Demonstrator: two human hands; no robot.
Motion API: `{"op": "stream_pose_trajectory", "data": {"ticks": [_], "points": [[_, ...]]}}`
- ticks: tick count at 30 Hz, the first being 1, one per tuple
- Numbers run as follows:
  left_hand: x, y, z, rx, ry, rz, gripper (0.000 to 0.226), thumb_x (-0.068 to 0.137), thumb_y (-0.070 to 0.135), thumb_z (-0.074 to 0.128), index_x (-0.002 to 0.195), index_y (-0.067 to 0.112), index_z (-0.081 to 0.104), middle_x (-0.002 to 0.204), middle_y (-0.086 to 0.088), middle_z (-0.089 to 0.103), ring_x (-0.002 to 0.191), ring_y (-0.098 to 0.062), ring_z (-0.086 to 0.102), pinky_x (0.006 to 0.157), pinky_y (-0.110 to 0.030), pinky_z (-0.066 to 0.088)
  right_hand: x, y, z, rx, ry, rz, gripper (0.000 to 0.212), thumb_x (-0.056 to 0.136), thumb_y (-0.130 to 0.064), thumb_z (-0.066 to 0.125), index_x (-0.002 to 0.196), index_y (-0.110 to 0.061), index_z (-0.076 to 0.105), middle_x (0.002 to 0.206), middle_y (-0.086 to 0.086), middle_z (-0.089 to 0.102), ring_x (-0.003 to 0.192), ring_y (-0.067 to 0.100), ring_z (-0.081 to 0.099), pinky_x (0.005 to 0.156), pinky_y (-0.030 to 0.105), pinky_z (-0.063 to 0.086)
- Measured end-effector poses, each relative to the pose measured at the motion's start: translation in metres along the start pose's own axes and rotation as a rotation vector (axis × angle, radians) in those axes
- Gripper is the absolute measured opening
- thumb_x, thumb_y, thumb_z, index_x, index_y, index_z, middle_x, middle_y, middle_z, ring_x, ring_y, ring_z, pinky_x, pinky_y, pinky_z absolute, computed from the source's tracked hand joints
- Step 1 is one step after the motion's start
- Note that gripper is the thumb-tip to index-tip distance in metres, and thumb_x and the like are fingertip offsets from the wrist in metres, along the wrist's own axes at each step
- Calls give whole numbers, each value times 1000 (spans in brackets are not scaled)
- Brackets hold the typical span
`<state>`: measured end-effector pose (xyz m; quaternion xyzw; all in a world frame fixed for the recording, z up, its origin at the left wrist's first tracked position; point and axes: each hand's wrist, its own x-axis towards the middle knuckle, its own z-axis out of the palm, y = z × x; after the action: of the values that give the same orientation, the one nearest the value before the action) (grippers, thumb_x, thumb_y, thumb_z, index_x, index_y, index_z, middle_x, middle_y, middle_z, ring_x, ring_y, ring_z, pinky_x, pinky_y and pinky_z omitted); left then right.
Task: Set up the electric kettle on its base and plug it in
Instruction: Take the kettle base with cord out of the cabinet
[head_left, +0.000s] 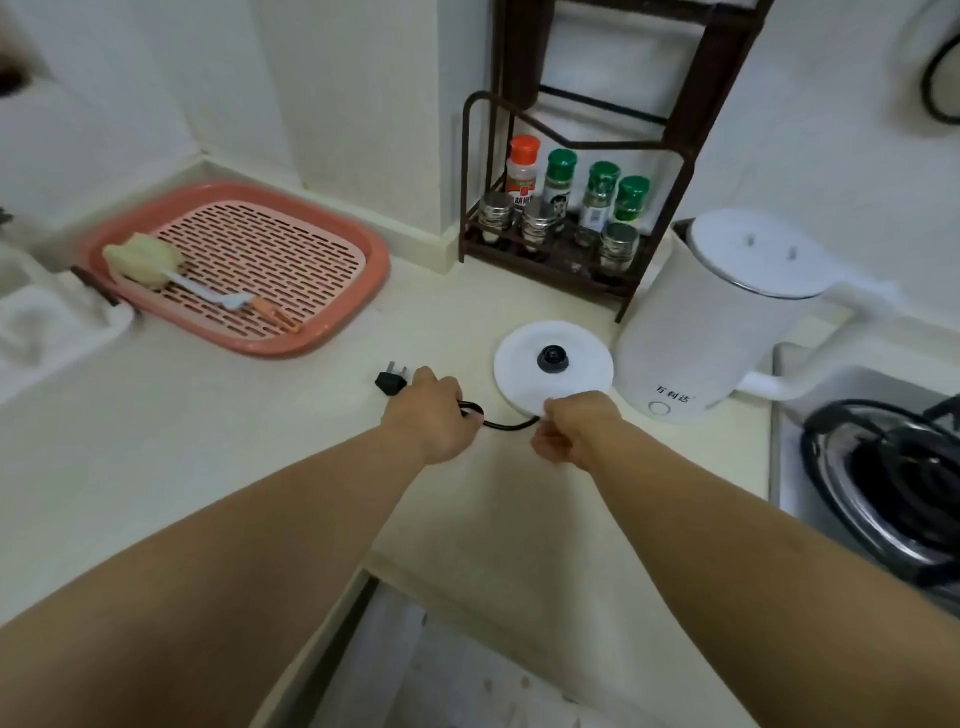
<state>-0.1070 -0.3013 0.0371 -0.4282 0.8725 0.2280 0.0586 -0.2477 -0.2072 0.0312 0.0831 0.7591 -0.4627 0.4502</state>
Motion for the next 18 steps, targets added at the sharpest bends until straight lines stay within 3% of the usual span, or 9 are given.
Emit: {"op": "stream_pose_trajectory", "data": {"ticks": [2, 4, 6, 9, 12, 16, 18], "points": [[-2, 2, 1, 2, -4, -7, 46, 88, 47, 51, 121, 15, 58, 127, -9, 41, 105, -27, 57, 95, -38, 48, 4, 3, -1, 59, 60, -44, 53, 79, 4, 58, 125, -11, 36, 102, 18, 59, 72, 26, 54, 39, 29, 53], [-6, 3, 2, -30, -27, -7, 48, 89, 45, 52, 127, 16, 56, 130, -10, 40, 111, -26, 55, 98, -34, 46, -2, 7, -4, 64, 35, -108, 69, 80, 5, 56, 135, -22, 25, 115, 15, 55, 75, 23, 53, 39, 25, 52], [-16, 3, 1, -76, -68, 8, 53, 91, 37, 54, 139, 17, 45, 137, -11, 39, 122, -27, 50, 102, -30, 39, -14, 13, -10, -25, -58, -143, 61, 82, 5, 52, 135, -17, 32, 110, 14, 54, 72, 21, 50, 45, 25, 51], [-35, 2, -3, -116, -98, 35, 64, 90, 20, 54, 149, 17, 27, 151, -10, 30, 138, -25, 36, 110, -28, 29, -35, 24, -24, -75, -148, -146, 22, 86, 6, 49, 107, 0, 51, 87, 14, 53, 59, 20, 48, 40, 22, 45], [-70, 3, -8, -88, -74, 52, 67, 91, 17, 53, 151, 17, 22, 160, -8, 14, 148, -21, 16, 116, -27, 17, -73, 43, -41, -127, -238, -134, 6, 91, -1, 49, 96, -4, 51, 72, 12, 52, 56, 19, 49, 43, 25, 43], [-138, 4, -4, -28, -125, -18, 61, 90, 29, 56, 146, 18, 34, 152, -7, 36, 136, -26, 40, 109, -29, 33, -128, 85, -61, -183, -312, -139, 9, 93, -6, 48, 85, -6, 52, 71, 12, 55, 56, 18, 48, 54, 24, 41], [-176, 1, 6, 18, -161, -31, 57, 91, 31, 54, 143, 16, 38, 149, -7, 41, 134, -25, 43, 108, -29, 35, -151, 111, -66, -182, -354, -152, 15, 95, -8, 46, 81, -8, 51, 70, 10, 54, 58, 17, 46, 57, 23, 38]]}}
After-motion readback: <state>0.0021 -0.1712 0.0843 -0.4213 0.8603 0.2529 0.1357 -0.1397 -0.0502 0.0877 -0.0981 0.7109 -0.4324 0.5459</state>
